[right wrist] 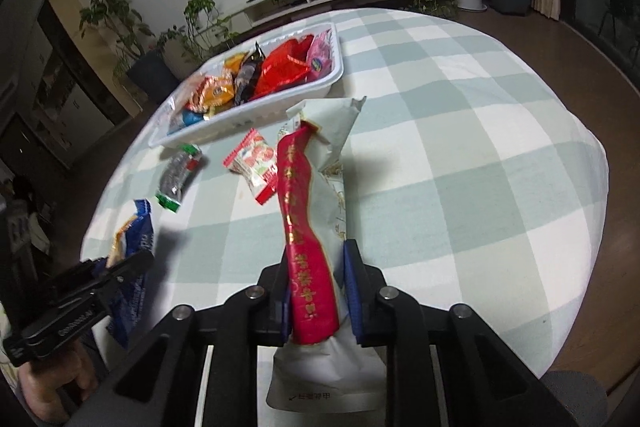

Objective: Organize snacks
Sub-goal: 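Carry the cake packet and white packet into the tray and open both grippers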

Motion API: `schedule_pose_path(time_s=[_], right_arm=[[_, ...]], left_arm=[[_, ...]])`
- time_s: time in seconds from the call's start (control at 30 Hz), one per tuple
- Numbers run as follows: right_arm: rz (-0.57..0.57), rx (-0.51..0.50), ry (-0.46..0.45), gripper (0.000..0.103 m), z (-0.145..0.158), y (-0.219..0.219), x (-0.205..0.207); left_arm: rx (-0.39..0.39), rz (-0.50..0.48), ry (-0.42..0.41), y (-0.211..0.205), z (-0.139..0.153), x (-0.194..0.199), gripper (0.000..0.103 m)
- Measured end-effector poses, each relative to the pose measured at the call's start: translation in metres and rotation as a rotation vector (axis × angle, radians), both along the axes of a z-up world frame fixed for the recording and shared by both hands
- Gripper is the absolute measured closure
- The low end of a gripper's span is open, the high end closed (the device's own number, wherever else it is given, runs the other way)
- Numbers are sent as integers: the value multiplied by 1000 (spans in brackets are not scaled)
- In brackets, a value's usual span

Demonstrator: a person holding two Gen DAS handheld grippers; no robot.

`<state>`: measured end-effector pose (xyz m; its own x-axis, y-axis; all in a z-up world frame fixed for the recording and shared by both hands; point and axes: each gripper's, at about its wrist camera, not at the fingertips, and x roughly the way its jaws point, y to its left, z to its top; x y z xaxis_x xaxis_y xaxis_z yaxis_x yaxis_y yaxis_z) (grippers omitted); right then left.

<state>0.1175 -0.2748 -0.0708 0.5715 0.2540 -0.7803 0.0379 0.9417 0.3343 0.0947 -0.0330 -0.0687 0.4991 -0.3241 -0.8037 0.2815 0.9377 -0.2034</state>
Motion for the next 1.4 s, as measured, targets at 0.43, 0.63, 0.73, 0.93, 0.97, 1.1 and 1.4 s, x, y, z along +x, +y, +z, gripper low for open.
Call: schedule_pose_path(time_s=[0.43,0.63,0.73,0.93,0.97,1.1,1.4], right_arm=[[-25,108,-95,80,43,-34,30],[14,120,-141,80,70,-25,79],[38,136,-134,80,77,-17,112],[98,117,-86,80,69,18,184],[103,114,-70,80,64,23,195],[122,97,-36,80,49,39,224],[169,-2,37,80,12,68,255]], left_arm=[[-55,76,-82,41,60,54,78],[-41,92,-143,43,94,113,78],[-48,99,-158,39,102,149,78],[-21,83,-141,21,82,217,78],[-19,80,-134,18,76,226,78],[-19,62,-110,5,52,253,78],[-20,35,-96,-15,14,276,76]])
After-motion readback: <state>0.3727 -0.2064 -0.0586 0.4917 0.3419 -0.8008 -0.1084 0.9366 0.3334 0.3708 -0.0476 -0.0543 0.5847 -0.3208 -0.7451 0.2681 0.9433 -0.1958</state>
